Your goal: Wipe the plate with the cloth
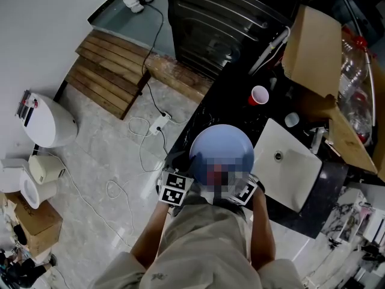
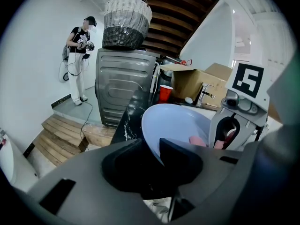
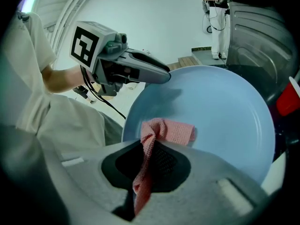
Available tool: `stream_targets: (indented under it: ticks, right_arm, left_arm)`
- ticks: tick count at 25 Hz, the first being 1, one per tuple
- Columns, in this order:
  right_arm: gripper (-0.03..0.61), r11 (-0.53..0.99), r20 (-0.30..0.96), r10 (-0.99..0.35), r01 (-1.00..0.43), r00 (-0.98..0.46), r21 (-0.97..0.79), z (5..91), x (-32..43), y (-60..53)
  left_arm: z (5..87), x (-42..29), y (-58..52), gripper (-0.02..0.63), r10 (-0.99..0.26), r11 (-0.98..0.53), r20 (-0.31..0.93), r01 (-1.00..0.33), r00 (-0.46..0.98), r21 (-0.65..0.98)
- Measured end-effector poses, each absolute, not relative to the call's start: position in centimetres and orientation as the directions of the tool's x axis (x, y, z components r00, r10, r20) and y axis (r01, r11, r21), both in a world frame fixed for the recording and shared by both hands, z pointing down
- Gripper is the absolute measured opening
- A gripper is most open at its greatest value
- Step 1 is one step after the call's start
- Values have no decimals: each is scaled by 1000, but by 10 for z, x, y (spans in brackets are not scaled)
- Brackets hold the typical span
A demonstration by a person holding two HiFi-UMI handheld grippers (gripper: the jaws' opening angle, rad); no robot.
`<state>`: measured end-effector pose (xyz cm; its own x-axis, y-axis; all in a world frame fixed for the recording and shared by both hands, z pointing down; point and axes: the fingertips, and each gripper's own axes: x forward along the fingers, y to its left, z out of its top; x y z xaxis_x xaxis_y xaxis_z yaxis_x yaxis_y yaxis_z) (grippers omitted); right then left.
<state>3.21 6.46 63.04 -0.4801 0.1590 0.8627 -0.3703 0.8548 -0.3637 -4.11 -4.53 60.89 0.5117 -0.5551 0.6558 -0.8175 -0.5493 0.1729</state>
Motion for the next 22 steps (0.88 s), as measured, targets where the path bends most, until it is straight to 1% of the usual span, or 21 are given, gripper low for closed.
stream_targets:
  ticks: [5, 13, 22]
  right_arm:
    - [21, 850, 890, 167, -396, -424, -348, 632, 43, 63]
    - [21, 798, 926, 140, -513, -352, -316, 637, 68, 58]
    - [21, 788, 945, 113, -551, -307, -274, 638, 83, 46]
  left_arm:
    - [611, -40, -46, 118, -556, -548, 656, -818, 511, 173]
    - [610, -41, -45, 119, -555, -550, 656, -817, 512, 172]
    - [611, -39, -46, 118, -547, -555, 659, -813, 517, 176]
